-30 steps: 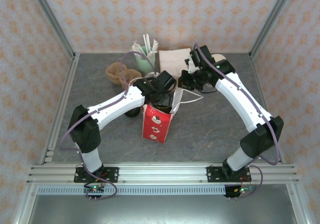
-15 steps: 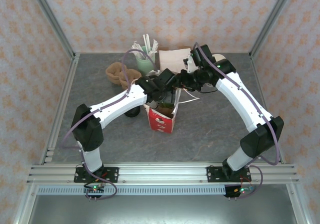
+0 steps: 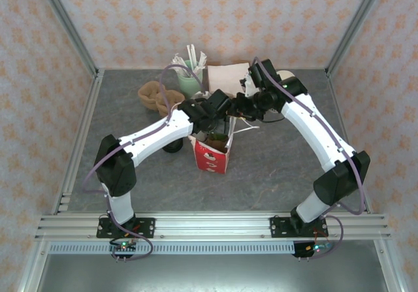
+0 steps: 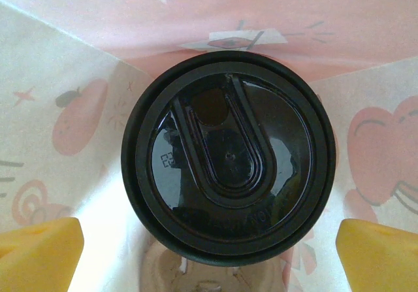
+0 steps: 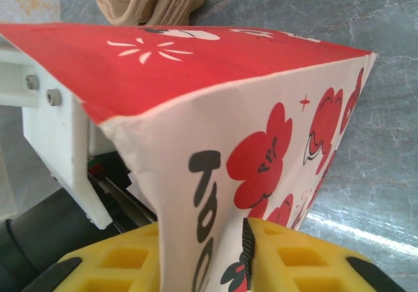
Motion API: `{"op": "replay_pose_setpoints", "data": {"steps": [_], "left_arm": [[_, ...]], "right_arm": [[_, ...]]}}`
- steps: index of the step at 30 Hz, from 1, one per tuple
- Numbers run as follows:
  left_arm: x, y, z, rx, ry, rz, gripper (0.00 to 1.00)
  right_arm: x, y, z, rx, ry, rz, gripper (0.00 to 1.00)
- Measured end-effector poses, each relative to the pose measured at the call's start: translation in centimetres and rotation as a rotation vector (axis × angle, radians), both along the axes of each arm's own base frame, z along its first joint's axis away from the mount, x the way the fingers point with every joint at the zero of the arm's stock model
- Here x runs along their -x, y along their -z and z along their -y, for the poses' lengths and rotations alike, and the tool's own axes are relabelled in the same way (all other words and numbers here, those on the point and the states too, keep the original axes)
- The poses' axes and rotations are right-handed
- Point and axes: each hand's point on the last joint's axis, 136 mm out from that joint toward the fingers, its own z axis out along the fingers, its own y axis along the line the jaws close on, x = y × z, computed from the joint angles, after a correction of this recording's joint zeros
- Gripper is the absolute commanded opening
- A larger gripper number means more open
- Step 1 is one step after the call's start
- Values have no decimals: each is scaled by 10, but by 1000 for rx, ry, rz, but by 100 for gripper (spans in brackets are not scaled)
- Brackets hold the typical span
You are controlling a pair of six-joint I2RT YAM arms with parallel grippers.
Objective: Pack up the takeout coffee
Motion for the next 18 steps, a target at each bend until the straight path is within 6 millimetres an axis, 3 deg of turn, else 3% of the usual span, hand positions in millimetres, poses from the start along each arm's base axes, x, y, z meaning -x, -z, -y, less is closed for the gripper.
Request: {"op": "replay_pose_setpoints", "data": {"steps": [3, 8, 12, 18], "left_arm": [[-2, 3, -1, -4, -6, -5, 100], [-3, 7, -3, -9, -17, -14, 100], [-3, 7, -4, -12, -17, -17, 100], [-3, 8, -5, -14, -19, -16, 100]], "right_arm": [[1, 1, 0, 5, -4, -3, 31], [2, 3, 1, 12, -5, -9, 10], [1, 6, 4, 32, -4, -9, 1], [0, 7, 9, 73, -13, -9, 0]]}}
